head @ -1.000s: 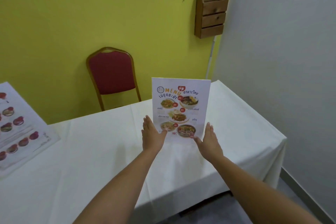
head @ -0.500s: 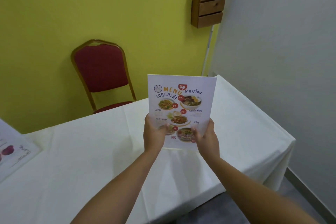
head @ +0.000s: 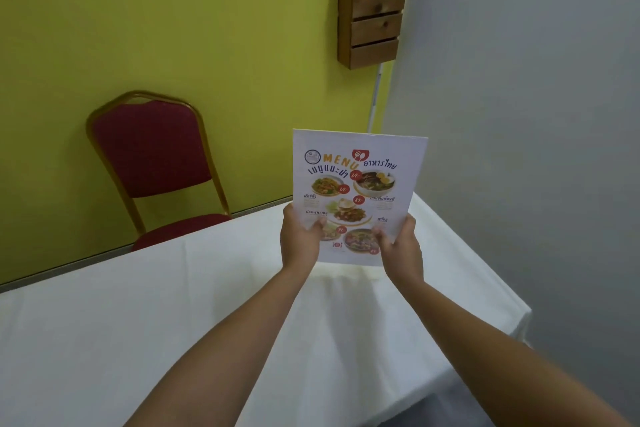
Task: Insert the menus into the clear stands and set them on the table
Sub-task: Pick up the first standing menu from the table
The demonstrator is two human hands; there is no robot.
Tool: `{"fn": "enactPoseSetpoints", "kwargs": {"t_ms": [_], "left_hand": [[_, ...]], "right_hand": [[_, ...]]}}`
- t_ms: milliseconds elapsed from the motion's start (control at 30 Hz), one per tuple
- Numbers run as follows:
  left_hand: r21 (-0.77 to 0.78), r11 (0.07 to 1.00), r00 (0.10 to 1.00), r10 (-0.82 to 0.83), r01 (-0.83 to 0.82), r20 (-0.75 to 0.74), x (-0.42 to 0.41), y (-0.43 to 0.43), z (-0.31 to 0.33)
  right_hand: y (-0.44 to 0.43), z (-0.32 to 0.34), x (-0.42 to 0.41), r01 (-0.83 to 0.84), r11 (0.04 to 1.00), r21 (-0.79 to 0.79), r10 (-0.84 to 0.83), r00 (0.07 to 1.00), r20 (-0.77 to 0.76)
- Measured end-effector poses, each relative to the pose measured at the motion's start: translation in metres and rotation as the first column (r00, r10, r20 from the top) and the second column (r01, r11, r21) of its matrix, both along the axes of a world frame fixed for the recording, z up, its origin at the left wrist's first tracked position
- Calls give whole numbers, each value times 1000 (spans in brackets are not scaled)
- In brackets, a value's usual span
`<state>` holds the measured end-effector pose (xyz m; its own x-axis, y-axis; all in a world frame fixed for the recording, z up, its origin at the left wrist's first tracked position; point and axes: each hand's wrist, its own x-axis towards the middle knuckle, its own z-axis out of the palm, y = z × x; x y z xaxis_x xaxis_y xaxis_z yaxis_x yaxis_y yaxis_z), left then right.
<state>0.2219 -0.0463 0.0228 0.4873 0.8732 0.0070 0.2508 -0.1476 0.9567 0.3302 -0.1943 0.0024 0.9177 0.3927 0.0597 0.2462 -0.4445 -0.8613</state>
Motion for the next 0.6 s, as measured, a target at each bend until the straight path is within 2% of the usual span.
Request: {"fn": "enactPoseSetpoints", "kwargs": {"t_ms": [333,600], "left_hand": [[-48,998,996,48,-51,-79,121,9,-10],[-2,998,989,56,-57,-136,162,20,-27]], "right_hand": [[11,-2,129,-30,998,-55,28,999,-31],[24,-24,169,-25,998,-62,21,998,-66]]}}
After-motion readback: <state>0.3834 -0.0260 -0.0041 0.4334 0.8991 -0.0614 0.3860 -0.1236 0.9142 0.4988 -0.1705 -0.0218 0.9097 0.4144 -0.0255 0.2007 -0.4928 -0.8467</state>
